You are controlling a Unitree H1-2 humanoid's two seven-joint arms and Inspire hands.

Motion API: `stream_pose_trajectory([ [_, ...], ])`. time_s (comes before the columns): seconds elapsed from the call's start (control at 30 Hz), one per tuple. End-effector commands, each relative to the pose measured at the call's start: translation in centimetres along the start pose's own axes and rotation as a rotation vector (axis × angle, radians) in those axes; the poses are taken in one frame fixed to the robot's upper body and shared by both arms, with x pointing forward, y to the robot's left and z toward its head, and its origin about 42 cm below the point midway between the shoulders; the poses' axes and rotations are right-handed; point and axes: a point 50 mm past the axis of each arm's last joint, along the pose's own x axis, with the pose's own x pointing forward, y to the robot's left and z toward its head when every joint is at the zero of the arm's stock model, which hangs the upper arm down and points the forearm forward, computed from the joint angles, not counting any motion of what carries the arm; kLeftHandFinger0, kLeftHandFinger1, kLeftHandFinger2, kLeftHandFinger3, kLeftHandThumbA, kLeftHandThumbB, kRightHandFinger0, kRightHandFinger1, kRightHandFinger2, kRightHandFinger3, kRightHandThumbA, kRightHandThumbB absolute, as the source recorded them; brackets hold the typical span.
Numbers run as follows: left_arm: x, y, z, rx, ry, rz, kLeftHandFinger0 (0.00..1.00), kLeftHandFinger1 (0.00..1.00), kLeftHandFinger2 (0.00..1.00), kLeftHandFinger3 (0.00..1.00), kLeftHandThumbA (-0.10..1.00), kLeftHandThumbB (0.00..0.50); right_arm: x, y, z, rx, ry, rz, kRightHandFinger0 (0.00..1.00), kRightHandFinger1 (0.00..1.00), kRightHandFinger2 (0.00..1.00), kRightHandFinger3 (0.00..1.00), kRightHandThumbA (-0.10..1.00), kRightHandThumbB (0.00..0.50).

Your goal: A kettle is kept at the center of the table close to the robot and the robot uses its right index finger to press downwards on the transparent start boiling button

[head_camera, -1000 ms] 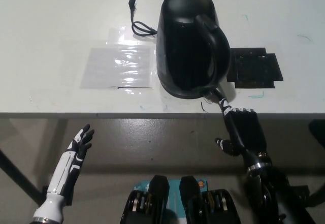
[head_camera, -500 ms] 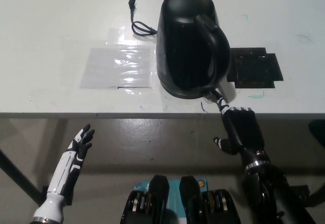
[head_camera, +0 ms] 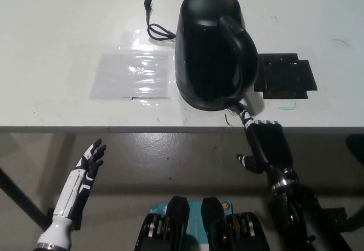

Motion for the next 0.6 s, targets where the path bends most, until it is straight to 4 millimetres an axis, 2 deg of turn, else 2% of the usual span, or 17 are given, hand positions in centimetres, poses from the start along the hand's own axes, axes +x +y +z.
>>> stream_pose_trajectory([
  [0.0, 0.7, 0.3, 1.4, 0.01, -0.062, -0.001, 1.0, 1.0, 1.0, 1.0, 1.0, 0.209, 1.8, -1.5, 1.1, 0.011, -0.024, -0.06, 0.0, 0.0, 0.0, 1.0, 1.0, 0.147],
  [0.27, 0.7, 0.2, 1.2, 0.006, -0.076, -0.003, 1.0, 1.0, 1.0, 1.0, 1.0, 0.206, 1.9, -0.8, 0.7, 0.002, -0.009, -0.039, 0.0, 0.0, 0.0, 1.0, 1.0, 0.141],
  [0.57, 1.0, 0.3, 1.4, 0.019, -0.071, 0.0, 1.0, 1.0, 1.0, 1.0, 1.0, 0.228, 2.0, -0.2, -0.4, 0.001, 0.019, -0.014, 0.0, 0.0, 0.0, 1.0, 1.0, 0.132],
])
